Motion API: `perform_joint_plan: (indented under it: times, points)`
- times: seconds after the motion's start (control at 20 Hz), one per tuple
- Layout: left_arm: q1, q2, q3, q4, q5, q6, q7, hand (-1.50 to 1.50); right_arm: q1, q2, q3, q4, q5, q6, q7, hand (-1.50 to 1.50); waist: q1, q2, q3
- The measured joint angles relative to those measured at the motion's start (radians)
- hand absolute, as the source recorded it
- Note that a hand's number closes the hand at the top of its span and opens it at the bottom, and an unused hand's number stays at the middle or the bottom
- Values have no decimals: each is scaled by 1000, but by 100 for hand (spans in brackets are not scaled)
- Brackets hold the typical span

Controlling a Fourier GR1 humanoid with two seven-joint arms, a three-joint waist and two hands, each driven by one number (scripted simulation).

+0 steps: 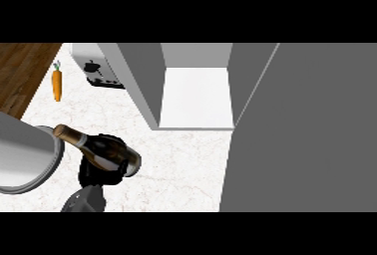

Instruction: Pick up the wine, place it into the cabinet and close the cabinet

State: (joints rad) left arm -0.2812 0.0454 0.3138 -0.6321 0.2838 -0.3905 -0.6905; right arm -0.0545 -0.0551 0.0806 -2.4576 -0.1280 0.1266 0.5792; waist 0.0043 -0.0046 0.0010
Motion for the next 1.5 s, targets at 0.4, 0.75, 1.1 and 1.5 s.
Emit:
perform_joint_plan:
  times: [0.4, 0.75, 1.1, 1.5]
  points:
    - [154, -39, -280, -335, 110, 119, 113, 150, -39, 15, 19, 17, 3, -20, 16, -150, 2, -1, 0]
    - [225, -44, -530, -584, 218, 367, 208, 150, -13, 21, 32, 11, 9, -10, -11, -150, -4, 1, -1]
    - [180, -45, -687, -633, 328, 583, 238, 150, -18, 5, 6, 10, 1, 2, 7, -150, -8, 3, -1]
    - [117, -45, -755, -499, 438, 651, 138, 150, -46, 0, -19, 23, -14, 8, 19, -150, -9, 5, -1]
